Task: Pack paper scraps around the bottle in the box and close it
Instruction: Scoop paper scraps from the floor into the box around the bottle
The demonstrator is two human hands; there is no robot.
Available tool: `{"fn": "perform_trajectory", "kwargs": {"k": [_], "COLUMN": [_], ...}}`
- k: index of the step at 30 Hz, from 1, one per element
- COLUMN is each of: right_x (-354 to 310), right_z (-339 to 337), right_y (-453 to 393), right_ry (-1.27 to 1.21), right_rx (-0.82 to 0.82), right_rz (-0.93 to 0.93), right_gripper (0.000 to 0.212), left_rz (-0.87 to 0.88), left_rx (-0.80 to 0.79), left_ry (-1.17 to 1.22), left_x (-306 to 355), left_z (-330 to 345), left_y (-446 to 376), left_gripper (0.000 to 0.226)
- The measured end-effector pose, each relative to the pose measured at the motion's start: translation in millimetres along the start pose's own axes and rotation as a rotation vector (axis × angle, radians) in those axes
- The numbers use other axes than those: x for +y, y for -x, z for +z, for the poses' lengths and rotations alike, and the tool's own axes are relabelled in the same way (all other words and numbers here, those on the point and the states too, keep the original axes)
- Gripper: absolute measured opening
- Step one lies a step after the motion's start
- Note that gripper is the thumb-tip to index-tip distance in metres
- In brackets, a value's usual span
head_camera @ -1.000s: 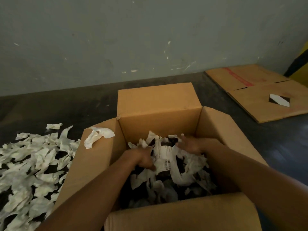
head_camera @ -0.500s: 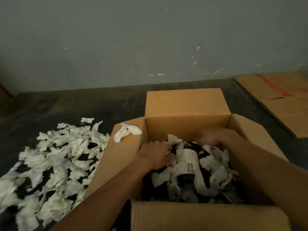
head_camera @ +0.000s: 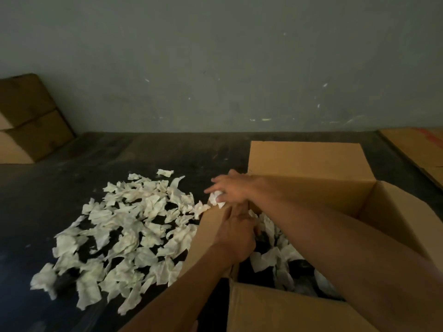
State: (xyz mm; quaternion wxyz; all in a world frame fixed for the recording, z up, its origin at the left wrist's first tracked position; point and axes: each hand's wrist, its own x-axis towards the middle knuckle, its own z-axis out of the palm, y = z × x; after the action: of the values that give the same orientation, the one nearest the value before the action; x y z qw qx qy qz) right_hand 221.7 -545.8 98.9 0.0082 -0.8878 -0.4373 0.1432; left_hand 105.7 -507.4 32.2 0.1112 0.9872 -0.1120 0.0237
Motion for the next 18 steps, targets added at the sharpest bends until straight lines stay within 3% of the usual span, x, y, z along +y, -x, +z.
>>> {"fn": "perform_trajectory", "kwargs": {"k": [4, 8, 11, 15, 17, 18], "right_x": [-4.1, 1.6, 20.8, 54.4, 80.3, 93.8], "right_z": [4.2, -2.4, -12.4, 4.9, 34.7, 51.9], "right_y": [-10.4, -8.3, 16.3, 65.4, 85.9, 96.7], "right_ry": [0.078, -0.026, -0.163, -0.431, -0.429, -0.426], "right_rx": [-0.077, 0.020, 0.095, 0.298, 0.234, 0.124], "right_rz": [0.035, 0.095, 0.121, 0.195, 0.260, 0.306], "right_gripper": [0.033, 0.023, 0.026, 0.020, 0.017, 0.023], "left_rz": [-0.028, -0.038, -0.039, -0.024, -0.002, 0.008], "left_rx": [-0.045, -0.039, -0.071, -0.173, -0.266, -0.316], "left_ry": [0.044, 0.231, 0.183, -0.066, -0.357, -0.480], "left_x": [5.9, 7.5, 9.1, 8.6, 16.3, 22.0], "left_z": [-4.0, -19.5, -24.4, -19.2, -12.5, -7.1], "left_y": [0.4, 8.1, 9.6, 5.2, 0.7, -1.7], "left_gripper": [0.028, 0.020, 0.022, 0.032, 0.053, 0.063]}}
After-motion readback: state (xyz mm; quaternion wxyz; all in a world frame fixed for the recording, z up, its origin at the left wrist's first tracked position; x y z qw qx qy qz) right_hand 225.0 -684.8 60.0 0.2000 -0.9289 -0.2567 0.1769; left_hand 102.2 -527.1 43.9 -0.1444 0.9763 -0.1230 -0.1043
